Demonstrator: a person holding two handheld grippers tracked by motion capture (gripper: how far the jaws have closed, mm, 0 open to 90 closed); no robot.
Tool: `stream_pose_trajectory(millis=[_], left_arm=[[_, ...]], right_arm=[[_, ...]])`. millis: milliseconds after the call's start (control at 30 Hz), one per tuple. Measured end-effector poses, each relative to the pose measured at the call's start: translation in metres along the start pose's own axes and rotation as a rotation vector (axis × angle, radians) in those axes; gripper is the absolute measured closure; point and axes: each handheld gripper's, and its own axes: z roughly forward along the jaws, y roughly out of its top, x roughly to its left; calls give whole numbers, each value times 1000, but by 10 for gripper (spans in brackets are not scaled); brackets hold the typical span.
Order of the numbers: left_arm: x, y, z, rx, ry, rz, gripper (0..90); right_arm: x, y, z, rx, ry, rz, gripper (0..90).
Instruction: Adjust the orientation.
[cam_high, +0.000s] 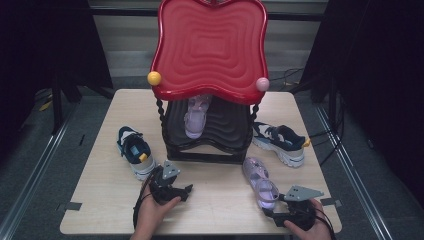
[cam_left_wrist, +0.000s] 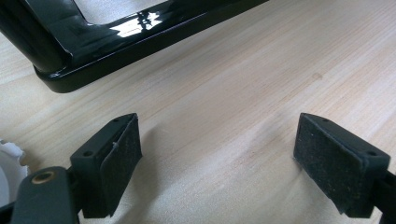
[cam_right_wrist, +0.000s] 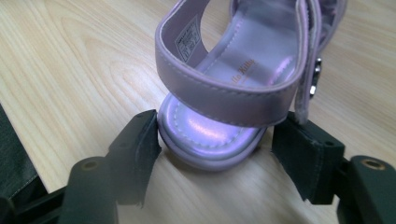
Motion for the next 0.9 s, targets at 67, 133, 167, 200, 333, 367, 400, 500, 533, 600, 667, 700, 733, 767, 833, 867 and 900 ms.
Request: stream_pose_trajectory(millis=[67,133,167,200,333,367,400,500,533,600,667,700,733,767,833,867,900], left_arm=[[0,0,0,-2,0,-1,145],[0,0,0,0,0,0,145],[0,0,0,-1,0,0,145],[0,0,0,-1,1,1,145],[0,0,0,0,0,0,145],[0,0,0,-1,0,1,145],[0,1,1,-1,0,1,145],[0,1,1,-3,0,-5,145],[0,1,1,-6,1,-7,145],[0,1,1,-4,2,-8,145],[0,1,2,-6,2,-7,145],[0,1,2,-6,3,-6,145],[0,1,2,-6,2,-7,145],[0,1,2,-6,3,-7,145],[0,1,2,-6,2,-7,145],[0,1,2,-6,2,-7,145],[0,1,2,-6,2,-7,145]], right_arm=[[-3,-3,-4,-1,-5,2,359],[-7,-6,-9,-24,10,10,418],[-9,-7,-12,-50,12,20,444],[-10,-8,-14,-71,12,30,443],[-11,-10,-17,-68,-9,14,405],[-10,-10,-16,-67,-21,28,366],[-9,-10,-14,-64,-31,26,349],[-3,-9,-6,-42,-39,8,309],[-2,-8,-3,-40,-44,2,296],[-1,-4,2,-37,-49,10,271],[0,-1,5,-25,-68,3,281],[0,-1,6,-28,-76,-2,283],[-1,-1,6,-29,-68,-2,291],[-2,-1,5,-27,-68,-4,297],[-6,-3,3,-34,-60,4,312],[-7,-3,2,-29,-59,7,320],[-8,-4,0,-24,-64,1,328]])
